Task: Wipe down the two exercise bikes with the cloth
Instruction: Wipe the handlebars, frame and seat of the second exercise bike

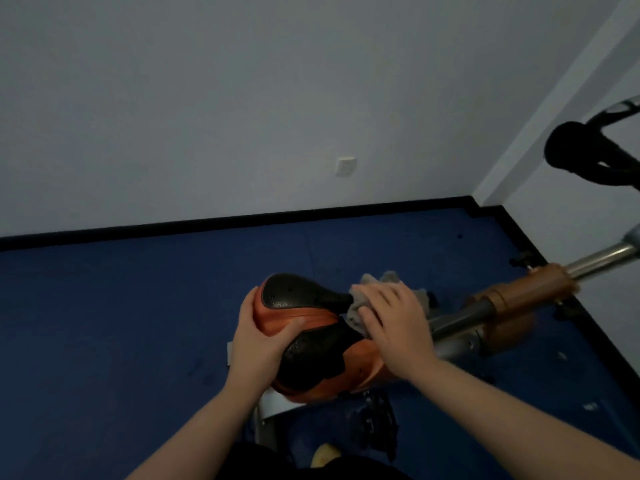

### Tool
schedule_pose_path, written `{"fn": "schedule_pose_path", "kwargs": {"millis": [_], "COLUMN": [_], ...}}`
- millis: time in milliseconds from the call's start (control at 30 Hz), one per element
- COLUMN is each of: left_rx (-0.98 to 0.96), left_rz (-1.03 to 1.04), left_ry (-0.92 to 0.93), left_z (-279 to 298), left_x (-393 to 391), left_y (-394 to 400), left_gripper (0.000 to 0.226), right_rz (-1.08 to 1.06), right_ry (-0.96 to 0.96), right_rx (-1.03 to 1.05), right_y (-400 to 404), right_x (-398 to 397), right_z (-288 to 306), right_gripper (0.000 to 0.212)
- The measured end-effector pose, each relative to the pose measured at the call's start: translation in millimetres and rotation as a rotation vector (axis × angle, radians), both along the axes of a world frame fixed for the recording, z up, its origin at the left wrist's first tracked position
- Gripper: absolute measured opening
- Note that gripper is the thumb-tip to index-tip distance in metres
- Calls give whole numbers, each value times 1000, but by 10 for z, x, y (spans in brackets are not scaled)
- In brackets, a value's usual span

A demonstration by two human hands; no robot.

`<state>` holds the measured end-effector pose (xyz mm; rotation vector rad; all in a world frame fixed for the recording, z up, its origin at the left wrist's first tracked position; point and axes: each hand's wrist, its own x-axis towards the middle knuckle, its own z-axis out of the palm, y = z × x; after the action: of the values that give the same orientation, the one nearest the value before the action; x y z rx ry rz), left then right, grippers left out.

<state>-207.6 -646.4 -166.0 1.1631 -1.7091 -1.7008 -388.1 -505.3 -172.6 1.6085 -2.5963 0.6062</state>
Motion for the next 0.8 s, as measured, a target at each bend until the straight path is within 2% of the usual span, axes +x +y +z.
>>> {"fn": "schedule_pose_path", "kwargs": {"millis": [33,67,100,133,167,200,267,367,433,500,533,633,700,800], "left_rx": [6,8,7,10,10,8,1,2,40,75,89,154,203,254], "left_rz": [4,5,3,4,10,17,35,37,28,45,58,48,-24,-174], "left_ry": [4,7,8,7,2,-8,-32,-71,-74,-67,-70,-78,-80,-99], "left_z": [3,6,0,-3,-4,-2,14,61,92,76,61,68,98,97], "left_x": [1,-1,-4,-4,-1,-4,0,15,15,13,0,-17,33,143], "left_y": [-3,-7,-7,-1,3,4,6,16,20,34,38,40,10,-63], "left_gripper": [86,86,86,87,91,97,107,118,119,105,98,79,77,88], "right_rz": [42,-6,-107,-214,-301,-306,-149,-32,8,39,35,47,64,53], "right_ry": [-75,-209,-341,-386,-340,-195,32,-64,-165,-154,-130,-122,-279,-506], "right_rx": [1,21,9,56,152,253,256,144,272,494,541,475,355,388], "right_y": [23,19,10,-27,-95,-207,-443,-660,-691,-723,-773,-933,-962,-1056], "right_x": [-108,-202,-269,-308,-279,-175,177,378,232,102,103,320,335,126], "right_z": [36,114,161,185,220,247,283,341,371,404,433,435,398,398], "right_gripper": [42,42,40,39,36,32,28,40,41,43,46,41,45,44]}}
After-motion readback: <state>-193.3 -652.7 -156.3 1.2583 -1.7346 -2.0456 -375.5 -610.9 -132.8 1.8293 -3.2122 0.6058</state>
